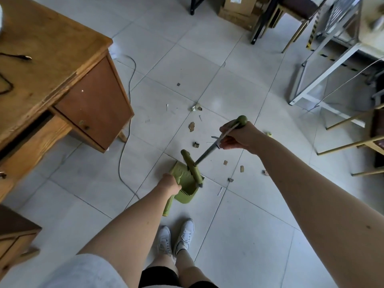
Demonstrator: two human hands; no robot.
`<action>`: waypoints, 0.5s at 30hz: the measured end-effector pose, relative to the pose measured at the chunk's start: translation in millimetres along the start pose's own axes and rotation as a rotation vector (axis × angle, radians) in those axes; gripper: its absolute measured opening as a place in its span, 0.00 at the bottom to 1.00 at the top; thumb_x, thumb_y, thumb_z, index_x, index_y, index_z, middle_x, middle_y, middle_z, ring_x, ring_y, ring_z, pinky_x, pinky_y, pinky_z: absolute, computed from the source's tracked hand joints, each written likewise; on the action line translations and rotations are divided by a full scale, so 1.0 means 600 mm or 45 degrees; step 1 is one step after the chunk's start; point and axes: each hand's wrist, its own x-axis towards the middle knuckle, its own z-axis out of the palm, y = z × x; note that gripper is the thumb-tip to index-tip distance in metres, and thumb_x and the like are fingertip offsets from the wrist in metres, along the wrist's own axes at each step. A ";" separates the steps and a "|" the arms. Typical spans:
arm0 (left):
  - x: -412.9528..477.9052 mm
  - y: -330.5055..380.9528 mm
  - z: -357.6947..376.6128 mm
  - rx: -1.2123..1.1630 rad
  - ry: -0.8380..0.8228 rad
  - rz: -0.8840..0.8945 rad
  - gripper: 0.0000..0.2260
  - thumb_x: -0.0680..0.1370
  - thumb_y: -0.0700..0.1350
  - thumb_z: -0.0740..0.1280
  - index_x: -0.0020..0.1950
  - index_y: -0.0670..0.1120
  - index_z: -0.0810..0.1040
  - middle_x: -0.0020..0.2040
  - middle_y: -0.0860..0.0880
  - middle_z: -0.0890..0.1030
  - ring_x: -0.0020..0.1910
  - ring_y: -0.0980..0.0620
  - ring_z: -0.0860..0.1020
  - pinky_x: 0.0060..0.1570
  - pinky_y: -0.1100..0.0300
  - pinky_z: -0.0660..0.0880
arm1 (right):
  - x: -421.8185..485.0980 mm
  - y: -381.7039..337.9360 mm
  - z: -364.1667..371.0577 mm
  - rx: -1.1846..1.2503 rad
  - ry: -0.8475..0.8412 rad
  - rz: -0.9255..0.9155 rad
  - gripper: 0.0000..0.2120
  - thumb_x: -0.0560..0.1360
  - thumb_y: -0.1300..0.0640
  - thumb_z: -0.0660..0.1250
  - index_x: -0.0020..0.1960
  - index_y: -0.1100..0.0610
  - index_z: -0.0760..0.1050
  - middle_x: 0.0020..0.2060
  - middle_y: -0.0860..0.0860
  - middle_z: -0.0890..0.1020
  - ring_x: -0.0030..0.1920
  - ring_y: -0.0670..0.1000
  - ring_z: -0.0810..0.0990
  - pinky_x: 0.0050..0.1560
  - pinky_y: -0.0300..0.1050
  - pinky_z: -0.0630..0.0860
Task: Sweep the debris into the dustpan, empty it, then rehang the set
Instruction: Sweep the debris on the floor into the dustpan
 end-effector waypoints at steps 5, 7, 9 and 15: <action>-0.005 -0.007 0.005 0.000 0.013 0.015 0.25 0.80 0.49 0.61 0.71 0.35 0.62 0.64 0.38 0.75 0.61 0.41 0.76 0.56 0.54 0.73 | -0.018 -0.020 -0.006 0.047 -0.074 -0.076 0.13 0.77 0.73 0.58 0.58 0.65 0.75 0.46 0.68 0.81 0.41 0.60 0.85 0.40 0.48 0.84; -0.005 -0.004 -0.001 -0.090 0.062 0.021 0.25 0.80 0.49 0.61 0.71 0.35 0.61 0.63 0.38 0.75 0.59 0.41 0.77 0.53 0.53 0.74 | -0.027 -0.033 -0.016 0.199 -0.156 -0.004 0.21 0.76 0.71 0.49 0.61 0.64 0.74 0.49 0.69 0.82 0.47 0.63 0.85 0.46 0.52 0.83; -0.005 0.000 -0.011 -0.162 0.152 0.079 0.20 0.80 0.48 0.61 0.66 0.37 0.63 0.60 0.39 0.76 0.56 0.40 0.77 0.47 0.54 0.72 | -0.032 -0.048 -0.028 0.427 -0.275 0.108 0.22 0.76 0.62 0.48 0.63 0.64 0.75 0.51 0.70 0.82 0.51 0.66 0.84 0.49 0.53 0.81; -0.009 0.012 -0.054 -0.107 0.327 0.217 0.14 0.81 0.47 0.59 0.61 0.39 0.66 0.54 0.39 0.79 0.51 0.41 0.79 0.45 0.53 0.75 | -0.017 -0.094 -0.028 0.433 -0.181 0.430 0.10 0.76 0.55 0.64 0.40 0.58 0.79 0.41 0.58 0.80 0.34 0.55 0.79 0.36 0.42 0.73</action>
